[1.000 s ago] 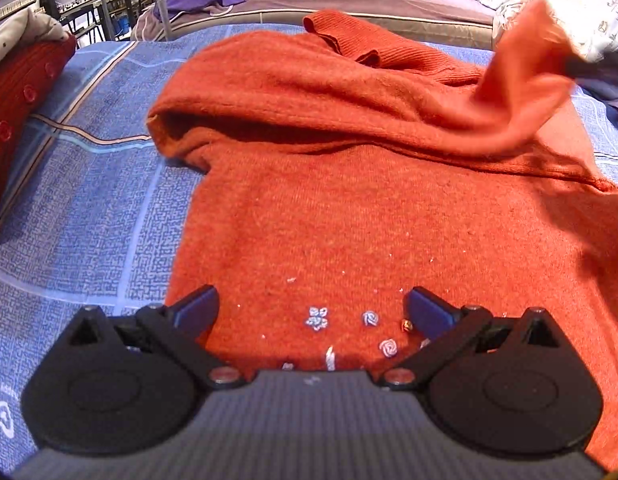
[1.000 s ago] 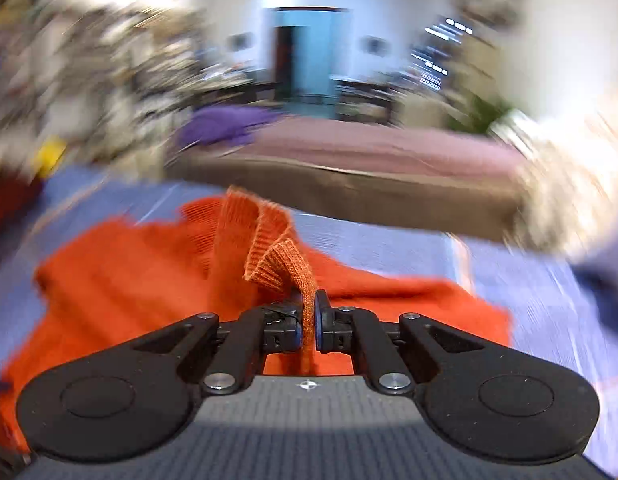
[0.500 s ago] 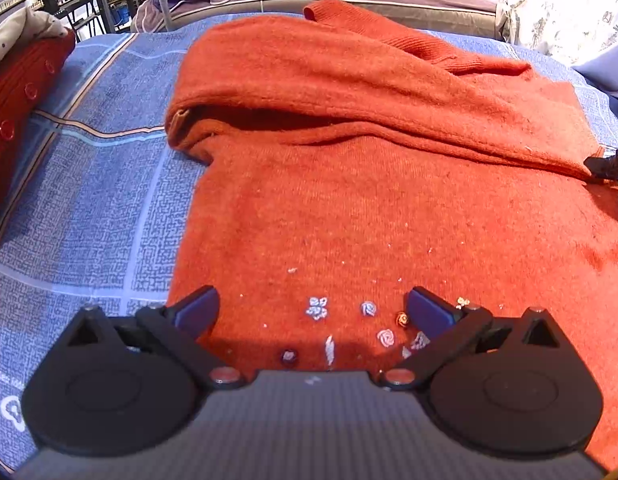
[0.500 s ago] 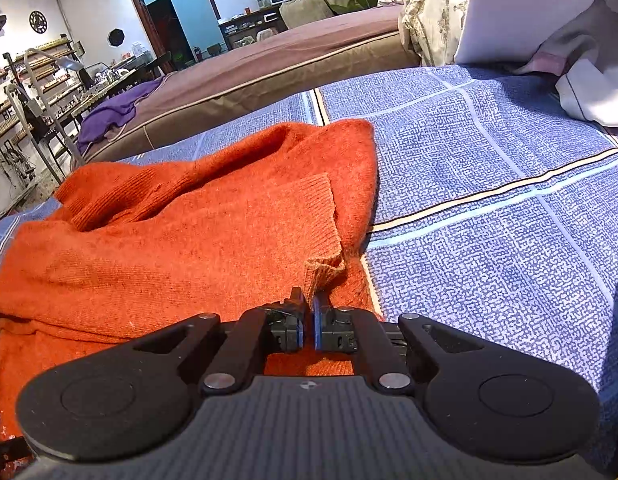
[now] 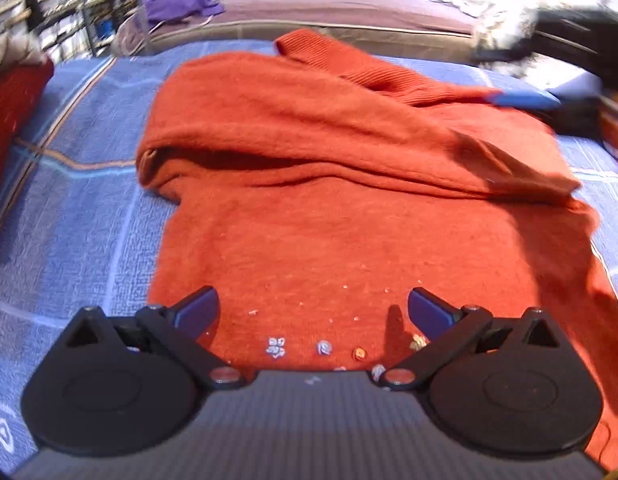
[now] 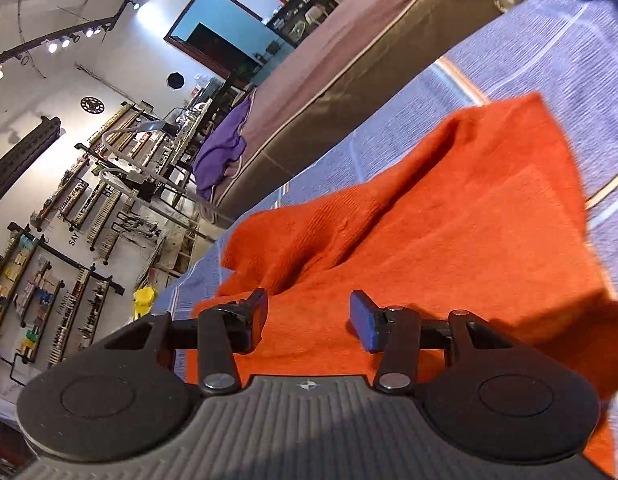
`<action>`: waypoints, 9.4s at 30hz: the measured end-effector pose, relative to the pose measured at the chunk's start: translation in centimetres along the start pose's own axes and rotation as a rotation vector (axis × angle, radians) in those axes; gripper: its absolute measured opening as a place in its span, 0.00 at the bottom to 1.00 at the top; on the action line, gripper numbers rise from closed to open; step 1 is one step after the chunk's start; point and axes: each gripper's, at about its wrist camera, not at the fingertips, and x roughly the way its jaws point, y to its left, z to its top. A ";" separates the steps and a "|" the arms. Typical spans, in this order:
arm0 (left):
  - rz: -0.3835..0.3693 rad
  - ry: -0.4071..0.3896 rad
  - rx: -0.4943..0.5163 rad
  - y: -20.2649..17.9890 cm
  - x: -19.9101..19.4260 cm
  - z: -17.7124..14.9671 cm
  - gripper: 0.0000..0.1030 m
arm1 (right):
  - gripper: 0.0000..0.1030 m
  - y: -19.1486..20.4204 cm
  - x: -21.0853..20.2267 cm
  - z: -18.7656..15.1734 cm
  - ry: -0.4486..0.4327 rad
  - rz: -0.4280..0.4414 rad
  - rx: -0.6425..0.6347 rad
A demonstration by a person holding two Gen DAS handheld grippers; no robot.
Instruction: Fold small clothes
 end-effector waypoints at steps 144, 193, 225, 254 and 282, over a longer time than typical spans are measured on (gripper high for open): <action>0.048 -0.081 0.297 -4.2 12.0 11.2 1.00 | 0.33 0.3 2.5 -5.6 0.099 -0.363 -0.947; 0.046 0.044 -0.133 6.0 -11.7 -14.9 1.00 | 1.00 -8.0 -21.9 -20.9 0.123 -0.289 -0.427; -0.178 0.190 -0.222 6.3 -9.3 -13.1 0.13 | 0.16 -10.3 -22.2 -19.9 0.244 -0.220 -0.323; -0.112 -0.022 -0.312 11.7 12.9 21.6 0.09 | 0.12 -7.4 -0.4 10.1 0.014 -0.183 -0.076; 0.242 -0.099 0.351 0.1 8.9 13.4 1.00 | 0.73 -2.5 -2.2 7.1 0.039 -0.239 -0.560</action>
